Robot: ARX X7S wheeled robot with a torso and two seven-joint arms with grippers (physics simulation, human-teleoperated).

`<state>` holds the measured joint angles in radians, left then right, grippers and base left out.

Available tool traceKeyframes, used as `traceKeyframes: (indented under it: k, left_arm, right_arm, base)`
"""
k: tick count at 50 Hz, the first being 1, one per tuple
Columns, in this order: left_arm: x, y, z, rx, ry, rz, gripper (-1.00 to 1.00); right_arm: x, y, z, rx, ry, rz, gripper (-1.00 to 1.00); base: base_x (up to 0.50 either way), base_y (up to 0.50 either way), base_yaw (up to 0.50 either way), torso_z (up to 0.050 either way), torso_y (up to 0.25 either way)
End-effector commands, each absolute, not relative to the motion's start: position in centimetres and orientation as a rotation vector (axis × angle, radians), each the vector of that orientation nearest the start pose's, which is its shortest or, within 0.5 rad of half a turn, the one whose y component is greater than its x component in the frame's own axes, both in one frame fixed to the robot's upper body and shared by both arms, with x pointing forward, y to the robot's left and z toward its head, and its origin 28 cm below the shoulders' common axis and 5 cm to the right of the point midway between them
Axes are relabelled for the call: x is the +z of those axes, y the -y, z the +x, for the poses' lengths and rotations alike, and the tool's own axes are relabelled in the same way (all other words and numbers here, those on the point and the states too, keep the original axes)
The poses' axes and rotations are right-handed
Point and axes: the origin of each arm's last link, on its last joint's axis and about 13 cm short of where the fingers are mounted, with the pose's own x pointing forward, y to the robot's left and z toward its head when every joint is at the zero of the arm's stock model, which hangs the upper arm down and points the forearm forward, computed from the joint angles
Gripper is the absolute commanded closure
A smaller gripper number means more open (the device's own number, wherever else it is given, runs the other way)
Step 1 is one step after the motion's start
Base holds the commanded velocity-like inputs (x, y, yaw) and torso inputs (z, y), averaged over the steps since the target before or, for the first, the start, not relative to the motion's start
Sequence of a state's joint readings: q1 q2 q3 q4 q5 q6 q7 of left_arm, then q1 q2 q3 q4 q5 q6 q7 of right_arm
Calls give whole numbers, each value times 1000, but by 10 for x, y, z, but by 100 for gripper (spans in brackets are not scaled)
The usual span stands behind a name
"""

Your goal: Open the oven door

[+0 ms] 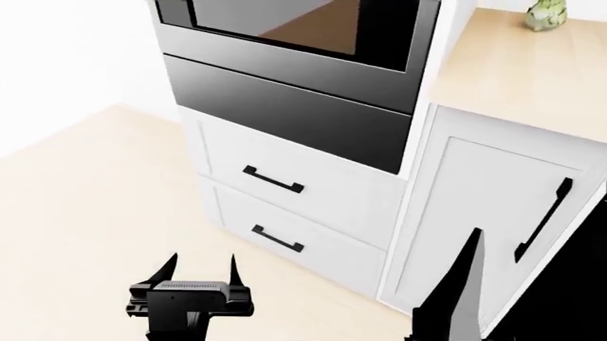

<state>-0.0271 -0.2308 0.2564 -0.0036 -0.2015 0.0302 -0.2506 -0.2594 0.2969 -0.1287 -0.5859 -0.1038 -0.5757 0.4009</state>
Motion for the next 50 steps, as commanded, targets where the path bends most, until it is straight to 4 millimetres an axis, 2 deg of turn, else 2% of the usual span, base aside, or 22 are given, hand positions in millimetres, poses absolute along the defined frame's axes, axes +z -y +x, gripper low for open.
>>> traceKeyframes:
  k: [1, 50]
  left_arm:
    - [14, -210, 210, 1, 2, 29, -100]
    - [14, -211, 210, 4, 2, 32, -100]
  right_arm:
    - [126, 106, 139, -57, 914, -70, -100]
    - [126, 106, 139, -59, 914, -70, -100]
  base:
    - [0, 0, 359, 0, 0]
    - [0, 0, 358, 0, 0]
